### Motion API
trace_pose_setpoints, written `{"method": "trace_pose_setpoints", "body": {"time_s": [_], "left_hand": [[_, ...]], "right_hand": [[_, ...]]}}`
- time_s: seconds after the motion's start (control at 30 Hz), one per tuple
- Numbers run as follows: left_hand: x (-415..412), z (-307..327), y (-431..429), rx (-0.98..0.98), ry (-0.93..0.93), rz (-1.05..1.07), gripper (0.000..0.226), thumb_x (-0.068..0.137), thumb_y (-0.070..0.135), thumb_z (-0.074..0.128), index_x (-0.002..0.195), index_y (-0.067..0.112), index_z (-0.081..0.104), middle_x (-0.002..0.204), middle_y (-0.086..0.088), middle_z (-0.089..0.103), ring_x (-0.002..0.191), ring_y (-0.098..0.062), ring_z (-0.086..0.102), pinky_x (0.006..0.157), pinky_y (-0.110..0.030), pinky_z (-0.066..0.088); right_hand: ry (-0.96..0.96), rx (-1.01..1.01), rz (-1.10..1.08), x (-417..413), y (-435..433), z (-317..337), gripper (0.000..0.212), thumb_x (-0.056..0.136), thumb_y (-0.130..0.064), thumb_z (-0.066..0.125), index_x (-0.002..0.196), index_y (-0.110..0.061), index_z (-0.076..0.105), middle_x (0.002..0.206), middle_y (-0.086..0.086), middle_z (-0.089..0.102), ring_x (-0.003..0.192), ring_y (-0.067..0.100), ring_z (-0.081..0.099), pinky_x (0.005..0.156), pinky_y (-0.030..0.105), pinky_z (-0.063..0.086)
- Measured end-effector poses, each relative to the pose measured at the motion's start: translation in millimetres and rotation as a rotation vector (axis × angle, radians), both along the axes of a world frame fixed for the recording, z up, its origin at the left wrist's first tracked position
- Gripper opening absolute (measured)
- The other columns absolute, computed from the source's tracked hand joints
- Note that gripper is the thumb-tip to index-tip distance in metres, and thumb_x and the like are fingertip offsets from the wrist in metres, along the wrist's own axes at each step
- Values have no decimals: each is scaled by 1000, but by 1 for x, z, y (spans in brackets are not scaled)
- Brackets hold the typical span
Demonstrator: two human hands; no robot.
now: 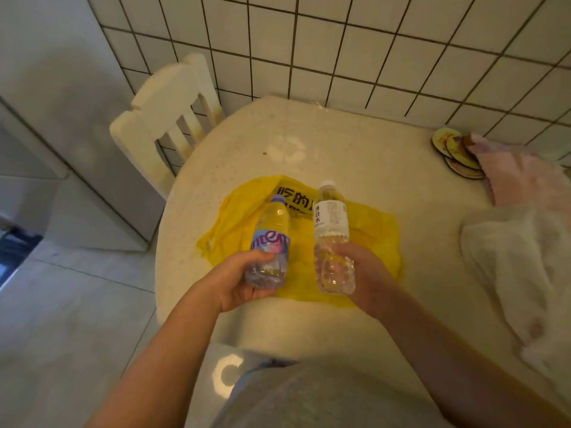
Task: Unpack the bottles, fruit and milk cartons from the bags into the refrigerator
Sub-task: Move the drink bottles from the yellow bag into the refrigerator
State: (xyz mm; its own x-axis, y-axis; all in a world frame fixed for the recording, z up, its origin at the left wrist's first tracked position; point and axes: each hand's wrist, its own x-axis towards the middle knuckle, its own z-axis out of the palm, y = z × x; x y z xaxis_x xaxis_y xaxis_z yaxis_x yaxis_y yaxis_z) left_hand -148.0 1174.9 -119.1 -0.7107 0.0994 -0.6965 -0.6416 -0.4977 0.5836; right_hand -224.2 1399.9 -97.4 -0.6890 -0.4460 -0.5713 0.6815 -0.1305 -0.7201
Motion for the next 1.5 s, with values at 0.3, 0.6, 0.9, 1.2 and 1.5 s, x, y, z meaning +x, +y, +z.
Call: {"method": "trace_pose_setpoints", "body": {"time_s": [0.3,0.6,0.9,1.2,1.5], "left_hand": [[114,33,47,20,288,84,107,36,25,99,132,5,56,110,-19,69,89,-31,69,76,-46,61],[267,51,70,-191,198,281,107,28,55,96,117,6,62,97,-12,75,83,-24,74,70,-33,61],[370,50,-6,-331,210,551,71,58,46,78,114,5,64,101,-17,73,86,-27,73,74,-36,61],[500,37,-195,-434,213,762,72,66,42,75,123,1,58,103,-20,72,84,-27,73,69,-35,60],[645,40,-411,-512,174,953,94,53,62,79,124,3,60,103,-19,73,90,-32,71,87,-47,56]], "right_hand": [[102,-139,-48,103,33,20,67,68,-11,68,132,0,52,96,17,66,78,27,69,64,38,58],[108,-77,-18,228,15,24,45,68,-28,72,110,-12,63,85,11,72,67,25,70,59,32,56],[233,-29,194,310,-83,29,56,70,-34,84,118,-16,63,97,12,75,85,30,72,72,39,55],[337,-23,421,409,-300,25,56,71,-30,84,120,-12,61,102,14,73,87,31,72,69,39,57],[429,2,620,538,-543,25,56,79,-31,75,131,-19,58,114,4,72,102,27,70,81,42,58]]}}
